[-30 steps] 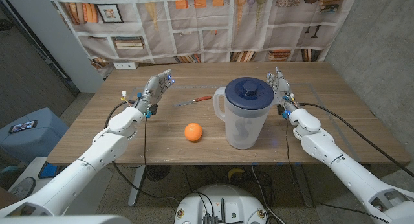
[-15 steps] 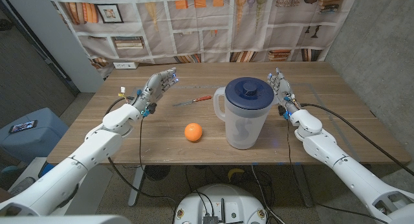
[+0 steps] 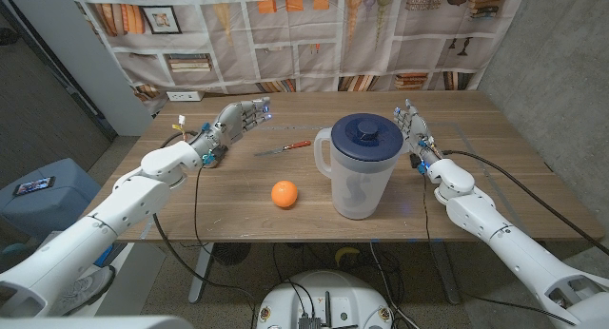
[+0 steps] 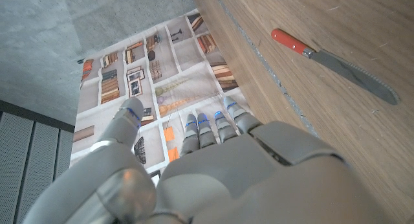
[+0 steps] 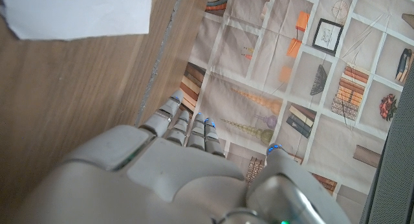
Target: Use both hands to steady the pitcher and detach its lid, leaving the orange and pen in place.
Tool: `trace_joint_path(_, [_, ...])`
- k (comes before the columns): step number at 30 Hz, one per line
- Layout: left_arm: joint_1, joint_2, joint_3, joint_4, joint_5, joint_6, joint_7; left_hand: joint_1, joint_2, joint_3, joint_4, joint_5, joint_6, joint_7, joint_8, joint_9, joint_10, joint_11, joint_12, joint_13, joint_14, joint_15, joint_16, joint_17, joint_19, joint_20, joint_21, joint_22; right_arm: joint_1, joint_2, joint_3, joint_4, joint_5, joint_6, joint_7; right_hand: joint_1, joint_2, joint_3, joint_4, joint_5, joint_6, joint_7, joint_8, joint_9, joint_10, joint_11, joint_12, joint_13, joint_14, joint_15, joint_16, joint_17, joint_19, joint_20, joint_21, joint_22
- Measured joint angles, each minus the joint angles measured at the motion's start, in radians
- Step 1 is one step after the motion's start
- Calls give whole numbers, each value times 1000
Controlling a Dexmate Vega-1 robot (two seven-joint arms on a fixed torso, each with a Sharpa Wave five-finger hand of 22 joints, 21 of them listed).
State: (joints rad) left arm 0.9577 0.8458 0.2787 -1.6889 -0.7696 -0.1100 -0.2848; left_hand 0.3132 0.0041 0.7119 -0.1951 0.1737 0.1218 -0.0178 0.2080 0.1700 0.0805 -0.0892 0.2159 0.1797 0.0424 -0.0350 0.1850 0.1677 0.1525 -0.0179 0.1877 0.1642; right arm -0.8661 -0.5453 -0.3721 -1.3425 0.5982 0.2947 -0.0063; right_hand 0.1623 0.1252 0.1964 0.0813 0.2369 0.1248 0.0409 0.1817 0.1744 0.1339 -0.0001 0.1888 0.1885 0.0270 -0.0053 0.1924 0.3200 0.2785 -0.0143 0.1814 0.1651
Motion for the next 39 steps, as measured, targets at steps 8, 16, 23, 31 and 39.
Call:
trace_joint_path(8, [-20,42,5,1,-20,20,-87,49,-22,5,-4,0,-4,-26,0,5,-7,-15,-7,0,1,-1,0,0,0,0,0,-1,13,3,-4,19,-7,1,5,0,0,3,-3,0,0,0,0,0,0,0,0,0,0,0,0,-1,0,0,0,0])
trace_joint_path(16, [-30,72,16,-9,-21,28,-151,93,-36,18,-1,0,-9,-38,0,5,-24,-31,-17,0,1,-1,-4,2,-7,-17,-8,1,15,-3,-3,21,-7,4,8,0,0,5,-5,0,0,0,0,0,-4,4,0,0,0,0,0,-5,-4,-4,0,0])
trace_joint_path(23, [-53,90,40,-15,-15,37,-200,123,-48,18,-1,0,-13,-42,0,5,-33,-32,-20,5,-7,-1,-8,2,-18,-21,-8,1,13,-8,1,13,-7,3,4,0,0,8,-2,0,-4,-4,0,0,-4,4,0,0,-4,-4,0,-9,-7,-7,0,0])
trace_joint_path(31, [-78,103,69,-23,7,50,-264,145,-62,25,0,4,-18,-47,-5,5,-33,-32,-20,5,-15,2,-8,2,-18,-21,-8,1,4,-14,6,-1,-6,-1,-8,0,0,8,-2,0,-8,0,0,0,-4,4,0,0,-4,-4,0,-9,-7,-7,0,0])
trace_joint_path(39, [-106,111,100,-25,32,54,-316,168,-69,25,0,4,-24,-52,-5,5,-33,-32,-20,4,-23,4,-8,2,-24,-16,-8,1,-4,-14,7,-5,-17,0,-24,0,0,8,-2,0,-7,0,0,0,-4,4,0,0,-4,-4,4,-14,-7,-7,0,0])
